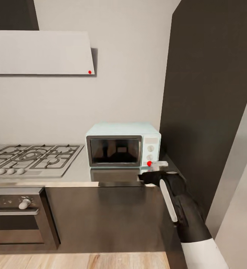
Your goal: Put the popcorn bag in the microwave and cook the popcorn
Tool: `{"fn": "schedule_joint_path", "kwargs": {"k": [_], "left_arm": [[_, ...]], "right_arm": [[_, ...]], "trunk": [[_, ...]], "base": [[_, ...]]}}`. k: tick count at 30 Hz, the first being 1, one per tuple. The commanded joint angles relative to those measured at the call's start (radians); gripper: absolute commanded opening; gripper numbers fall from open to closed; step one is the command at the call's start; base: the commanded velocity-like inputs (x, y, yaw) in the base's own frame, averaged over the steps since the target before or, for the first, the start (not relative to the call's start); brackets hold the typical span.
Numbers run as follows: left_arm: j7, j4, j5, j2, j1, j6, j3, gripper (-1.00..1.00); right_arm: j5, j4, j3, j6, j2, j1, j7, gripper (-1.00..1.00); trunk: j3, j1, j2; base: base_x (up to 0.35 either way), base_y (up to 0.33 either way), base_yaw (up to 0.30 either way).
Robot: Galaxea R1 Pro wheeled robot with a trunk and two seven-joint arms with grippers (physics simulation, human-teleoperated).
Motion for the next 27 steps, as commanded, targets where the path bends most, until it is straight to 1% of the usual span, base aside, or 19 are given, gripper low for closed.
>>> {"fn": "schedule_joint_path", "kwargs": {"k": [1, 2, 5, 7, 9, 11, 12, 14, 16, 17, 20, 22, 24, 27], "left_arm": [[0.001, -0.001, 0.004, 0.0, 0.0, -0.002, 0.0, 1.0], [0.001, -0.001, 0.004, 0.0, 0.0, -0.002, 0.0, 1.0], [0.001, -0.001, 0.004, 0.0, 0.0, -0.002, 0.0, 1.0], [0.001, -0.001, 0.004, 0.0, 0.0, -0.002, 0.0, 1.0], [0.001, -0.001, 0.004, 0.0, 0.0, -0.003, 0.0, 1.0], [0.001, -0.001, 0.004, 0.0, 0.0, -0.003, 0.0, 1.0], [0.001, -0.001, 0.004, 0.0, 0.0, -0.003, 0.0, 1.0], [0.001, -0.001, 0.004, 0.0, 0.0, -0.003, 0.0, 1.0], [0.001, -0.001, 0.004, 0.0, 0.0, -0.003, 0.0, 1.0], [0.001, -0.001, 0.004, 0.0, 0.0, -0.003, 0.0, 1.0], [0.0, -0.002, 0.004, 0.0, 0.0, -0.003, 0.0, 1.0], [0.0, -0.002, 0.004, 0.0, 0.0, -0.003, 0.0, 1.0], [0.0, -0.002, 0.004, 0.0, 0.0, -0.003, 0.0, 1.0], [-0.001, -0.001, 0.003, -0.001, 0.0, -0.003, -0.001, 1.0]], "right_arm": [[0.0, -0.001, 0.0, 0.004, 0.008, -0.028, -0.004, 1.0], [0.0, -0.001, 0.0, 0.004, 0.016, -0.066, -0.005, 1.0], [0.002, -0.001, -0.001, 0.004, 0.029, -0.146, -0.011, 1.0], [0.005, 0.0, -0.001, -0.003, 0.041, -0.163, -0.034, 1.0], [0.007, 0.005, -0.009, -0.06, 0.042, -0.168, -0.069, 1.0], [0.006, 0.016, -0.012, -0.167, 0.042, -0.168, -0.093, 1.0], [0.006, 0.029, -0.013, -0.236, 0.042, -0.165, -0.111, 1.0], [0.011, 0.055, -0.013, -0.325, 0.042, -0.163, -0.147, 1.0], [0.009, 0.076, -0.012, -0.375, 0.042, -0.156, -0.173, 1.0], [0.008, 0.104, -0.011, -0.401, 0.042, -0.149, -0.181, 1.0], [0.011, 0.198, -0.01, -0.43, 0.042, -0.14, -0.191, 1.0], [0.014, 0.223, -0.01, -0.433, 0.042, -0.139, -0.191, 1.0], [0.011, 0.227, -0.01, -0.433, 0.042, -0.139, -0.191, 1.0], [0.005, 0.23, -0.011, -0.434, 0.04, -0.139, -0.191, 1.0]], "trunk": [[-0.001, 0.0, -0.001], [-0.001, 0.0, -0.001], [-0.001, 0.0, -0.001], [-0.001, 0.0, -0.001], [-0.001, 0.0, -0.001], [-0.001, 0.0, -0.001], [-0.001, 0.0, -0.001], [-0.001, 0.0, -0.001], [-0.001, 0.0, -0.001], [-0.001, 0.0, -0.001], [-0.001, 0.0, -0.001], [-0.001, 0.0, -0.001], [-0.001, 0.0, -0.001], [-0.001, 0.0, -0.001]], "base": [[0.0, 0.0, 0.0], [0.0, 0.0, 0.0], [0.0, 0.0, 0.0], [0.0, 0.0, 0.0], [0.0, 0.0, 0.0], [0.0, 0.0, 0.0], [0.0, 0.0, 0.0], [0.0, 0.0, 0.0], [0.0, 0.0, 0.0], [0.0, 0.0, 0.0], [0.0, 0.0, 0.0], [0.0, 0.0, 0.0], [0.0, 0.03, 0.0], [0.0, 0.253, 0.0]]}}
